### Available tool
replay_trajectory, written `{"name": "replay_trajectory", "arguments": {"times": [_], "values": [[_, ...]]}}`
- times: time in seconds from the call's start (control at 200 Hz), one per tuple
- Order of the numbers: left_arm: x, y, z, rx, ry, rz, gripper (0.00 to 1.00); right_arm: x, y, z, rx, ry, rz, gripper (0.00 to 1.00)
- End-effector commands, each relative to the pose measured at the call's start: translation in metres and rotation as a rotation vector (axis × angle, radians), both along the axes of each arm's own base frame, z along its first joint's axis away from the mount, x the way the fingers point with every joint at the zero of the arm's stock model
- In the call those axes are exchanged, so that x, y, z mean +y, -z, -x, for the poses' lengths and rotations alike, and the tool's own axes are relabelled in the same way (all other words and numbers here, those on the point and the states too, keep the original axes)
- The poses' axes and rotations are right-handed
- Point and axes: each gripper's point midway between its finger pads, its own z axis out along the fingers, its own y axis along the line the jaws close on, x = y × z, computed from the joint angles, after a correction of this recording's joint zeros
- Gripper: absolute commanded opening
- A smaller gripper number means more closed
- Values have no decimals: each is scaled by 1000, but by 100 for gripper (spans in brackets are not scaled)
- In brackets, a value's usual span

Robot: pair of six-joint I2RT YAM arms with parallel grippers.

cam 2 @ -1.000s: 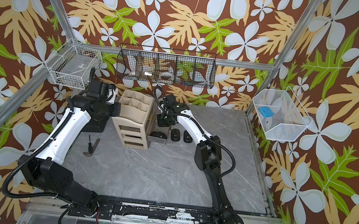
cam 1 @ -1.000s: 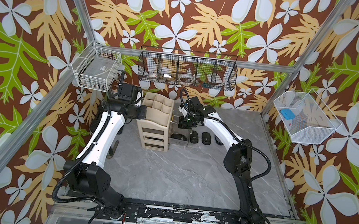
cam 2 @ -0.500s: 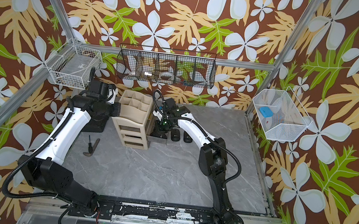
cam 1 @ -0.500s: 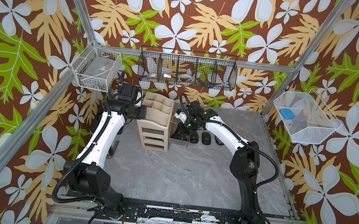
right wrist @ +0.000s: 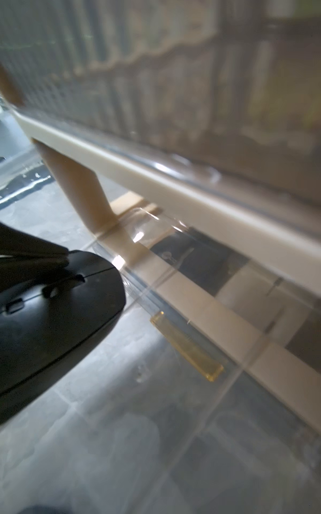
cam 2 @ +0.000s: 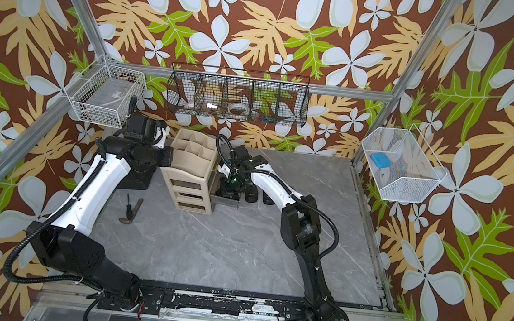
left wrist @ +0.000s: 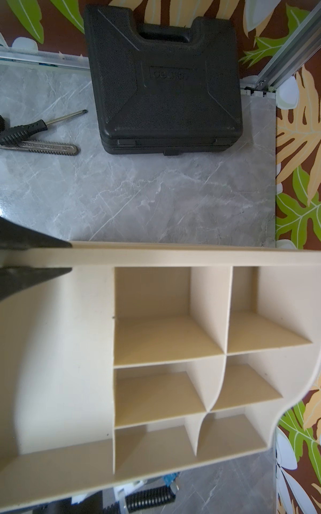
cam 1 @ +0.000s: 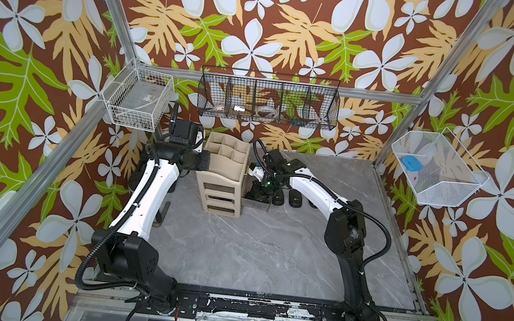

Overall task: Take the mice out of the drawer
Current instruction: Adjust the mouse in the drawer.

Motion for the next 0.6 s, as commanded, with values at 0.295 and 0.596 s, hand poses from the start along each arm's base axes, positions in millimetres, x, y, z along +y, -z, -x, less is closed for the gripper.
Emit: {"name": "replay_trajectory", "arguments": {"times": [0.295,0.596], "values": [[-1,11,9,56,10,1,0,-28,-21,-63,-247,223,134,6],[-1,10,9,52,-2,9,0,-38,-46,-52,-260,310,158,30]]}}
